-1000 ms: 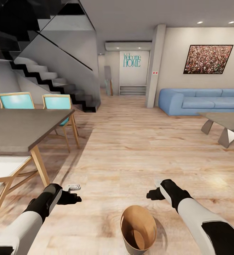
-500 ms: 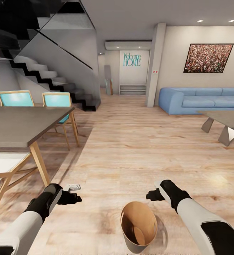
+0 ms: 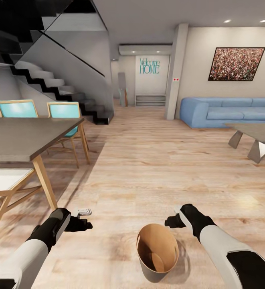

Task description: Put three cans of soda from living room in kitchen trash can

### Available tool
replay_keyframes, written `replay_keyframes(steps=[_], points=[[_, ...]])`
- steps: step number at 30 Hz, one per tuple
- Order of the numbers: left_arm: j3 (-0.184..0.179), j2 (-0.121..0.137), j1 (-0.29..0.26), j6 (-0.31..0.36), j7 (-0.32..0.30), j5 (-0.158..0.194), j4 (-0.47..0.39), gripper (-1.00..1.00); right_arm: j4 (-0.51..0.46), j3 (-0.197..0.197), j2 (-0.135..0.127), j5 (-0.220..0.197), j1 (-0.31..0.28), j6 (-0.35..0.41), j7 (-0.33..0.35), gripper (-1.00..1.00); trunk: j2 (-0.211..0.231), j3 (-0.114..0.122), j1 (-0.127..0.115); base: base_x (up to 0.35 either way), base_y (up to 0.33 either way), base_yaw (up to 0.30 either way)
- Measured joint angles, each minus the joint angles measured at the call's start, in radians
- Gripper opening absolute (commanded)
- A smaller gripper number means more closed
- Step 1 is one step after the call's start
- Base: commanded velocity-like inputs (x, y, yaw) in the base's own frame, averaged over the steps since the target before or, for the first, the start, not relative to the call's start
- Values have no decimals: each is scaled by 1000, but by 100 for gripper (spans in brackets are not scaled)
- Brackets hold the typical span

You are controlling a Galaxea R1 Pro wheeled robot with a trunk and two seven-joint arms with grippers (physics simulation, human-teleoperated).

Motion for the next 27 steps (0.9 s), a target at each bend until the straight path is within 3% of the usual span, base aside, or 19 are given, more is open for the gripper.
replay_keyframes(steps=[27], points=[[0,-1,0,-1,1,0,-1,100,1,2,4,6,0,0,0,100,-6,-104,12,0,0,0]])
